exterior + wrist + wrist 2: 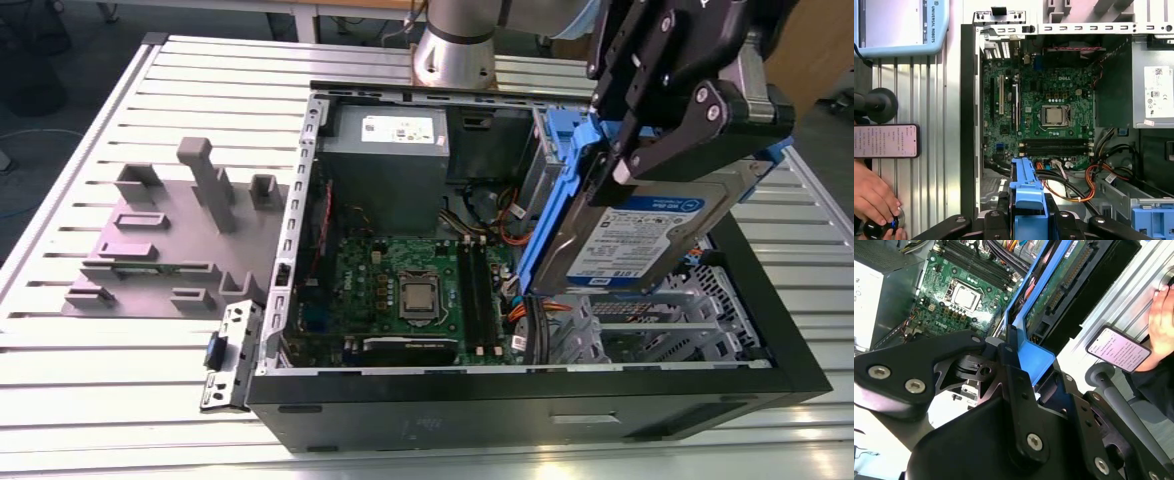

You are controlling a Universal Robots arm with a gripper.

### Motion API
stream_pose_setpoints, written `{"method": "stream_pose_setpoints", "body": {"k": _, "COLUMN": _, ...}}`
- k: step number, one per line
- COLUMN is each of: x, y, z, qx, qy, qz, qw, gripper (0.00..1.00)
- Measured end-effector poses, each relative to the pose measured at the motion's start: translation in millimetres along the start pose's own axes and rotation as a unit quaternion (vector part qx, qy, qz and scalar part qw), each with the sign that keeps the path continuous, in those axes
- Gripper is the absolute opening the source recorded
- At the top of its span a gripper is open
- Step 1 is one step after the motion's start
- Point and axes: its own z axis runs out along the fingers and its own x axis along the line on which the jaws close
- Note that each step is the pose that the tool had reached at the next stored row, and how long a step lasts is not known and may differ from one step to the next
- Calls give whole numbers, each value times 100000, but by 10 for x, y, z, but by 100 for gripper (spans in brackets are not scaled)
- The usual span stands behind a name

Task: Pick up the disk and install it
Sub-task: 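Insert the disk into the insertion slot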

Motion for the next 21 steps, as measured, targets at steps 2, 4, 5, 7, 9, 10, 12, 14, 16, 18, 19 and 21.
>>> {"method": "stream_pose_setpoints", "body": {"k": 2, "x": -1, "y": -2, "z": 55, "qx": 3, "qy": -12, "qz": -4, "qw": 100000, "gripper": 36}}
{"method": "stream_pose_setpoints", "body": {"k": 4, "x": -1, "y": -3, "z": 55, "qx": 3, "qy": -10, "qz": -3, "qw": 100000, "gripper": 36}}
{"method": "stream_pose_setpoints", "body": {"k": 5, "x": -1, "y": -6, "z": 56, "qx": 4, "qy": -15, "qz": -6, "qw": 100000, "gripper": 36}}
{"method": "stream_pose_setpoints", "body": {"k": 7, "x": -1, "y": -16, "z": 57, "qx": 4, "qy": -16, "qz": -8, "qw": 100000, "gripper": 36}}
{"method": "stream_pose_setpoints", "body": {"k": 9, "x": -2, "y": -22, "z": 57, "qx": 4, "qy": -14, "qz": 0, "qw": 100000, "gripper": 36}}
{"method": "stream_pose_setpoints", "body": {"k": 10, "x": -2, "y": -22, "z": 57, "qx": 3, "qy": -12, "qz": 2, "qw": 100000, "gripper": 36}}
{"method": "stream_pose_setpoints", "body": {"k": 12, "x": -2, "y": -23, "z": 57, "qx": 2, "qy": -13, "qz": -2, "qw": 100000, "gripper": 36}}
{"method": "stream_pose_setpoints", "body": {"k": 14, "x": -2, "y": -23, "z": 57, "qx": 2, "qy": -12, "qz": -3, "qw": 100000, "gripper": 36}}
{"method": "stream_pose_setpoints", "body": {"k": 16, "x": -2, "y": -23, "z": 57, "qx": 3, "qy": -14, "qz": -4, "qw": 100000, "gripper": 36}}
{"method": "stream_pose_setpoints", "body": {"k": 18, "x": -2, "y": -24, "z": 57, "qx": 3, "qy": -9, "qz": -5, "qw": 100000, "gripper": 36}}
{"method": "stream_pose_setpoints", "body": {"k": 19, "x": -2, "y": -24, "z": 57, "qx": 3, "qy": -16, "qz": -3, "qw": 100000, "gripper": 36}}
{"method": "stream_pose_setpoints", "body": {"k": 21, "x": -1, "y": -25, "z": 58, "qx": 1, "qy": -2, "qz": -4, "qw": 100000, "gripper": 36}}
